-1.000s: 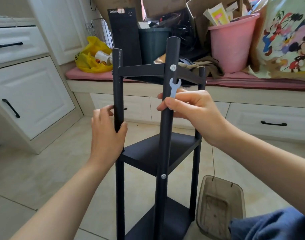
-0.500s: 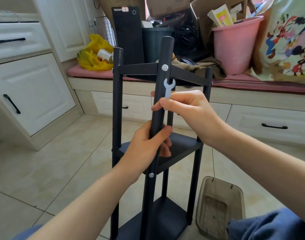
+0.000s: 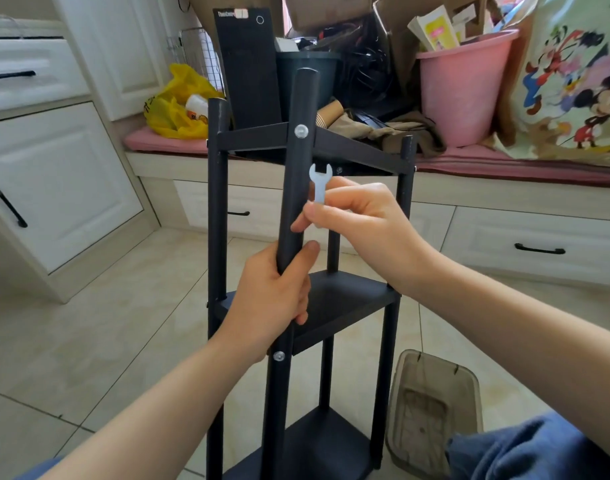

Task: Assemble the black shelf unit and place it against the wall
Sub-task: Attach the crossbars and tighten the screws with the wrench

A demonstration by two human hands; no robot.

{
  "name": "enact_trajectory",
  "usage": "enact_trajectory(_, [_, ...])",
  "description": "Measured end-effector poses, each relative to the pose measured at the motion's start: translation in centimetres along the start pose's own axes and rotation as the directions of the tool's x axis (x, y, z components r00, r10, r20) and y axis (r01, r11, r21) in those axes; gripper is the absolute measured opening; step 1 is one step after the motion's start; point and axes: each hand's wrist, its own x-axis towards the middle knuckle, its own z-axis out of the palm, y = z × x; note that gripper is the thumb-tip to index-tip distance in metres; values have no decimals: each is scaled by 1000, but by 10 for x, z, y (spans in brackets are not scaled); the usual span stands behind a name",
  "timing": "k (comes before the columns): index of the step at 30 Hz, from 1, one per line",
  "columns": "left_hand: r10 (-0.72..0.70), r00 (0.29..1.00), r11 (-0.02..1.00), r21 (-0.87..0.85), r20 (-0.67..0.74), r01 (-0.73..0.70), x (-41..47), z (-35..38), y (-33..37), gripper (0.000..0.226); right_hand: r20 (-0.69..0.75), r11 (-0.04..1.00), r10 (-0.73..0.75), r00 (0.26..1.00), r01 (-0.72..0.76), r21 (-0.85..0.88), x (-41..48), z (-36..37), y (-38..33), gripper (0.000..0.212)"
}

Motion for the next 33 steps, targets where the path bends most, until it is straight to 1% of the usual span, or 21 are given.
enact_trajectory(5, [-43, 999, 999, -16, -9, 43, -1, -5, 2, 37, -69, 990, 63, 996, -71, -122, 2, -1, 12, 24])
enact_trajectory(12, [-58, 995, 997, -51, 83, 63, -6, -6, 3, 39, -118, 960, 204, 972, -222, -169, 7, -1, 17, 26])
enact_trajectory(17, [-62, 991, 997, -44, 120, 68, -8, -3, 2, 40, -172, 957, 238, 956, -261, -126, 10, -1, 16, 31])
enact_trajectory(22, [-85, 984, 991, -92, 156, 100, -6, -5, 0, 42, -238, 955, 251, 938, -281, -100, 13, -2, 17, 32])
enact_trajectory(26, [-92, 978, 991, -79, 187, 109, -1, -3, -1, 46, -239, 952, 286, 928, -304, -42, 17, -6, 20, 33])
enact_trajectory(33, [-115, 970, 987, -86, 212, 136, 10, -1, 1, 45, -264, 946, 308, 914, -324, -16, 25, -6, 26, 36])
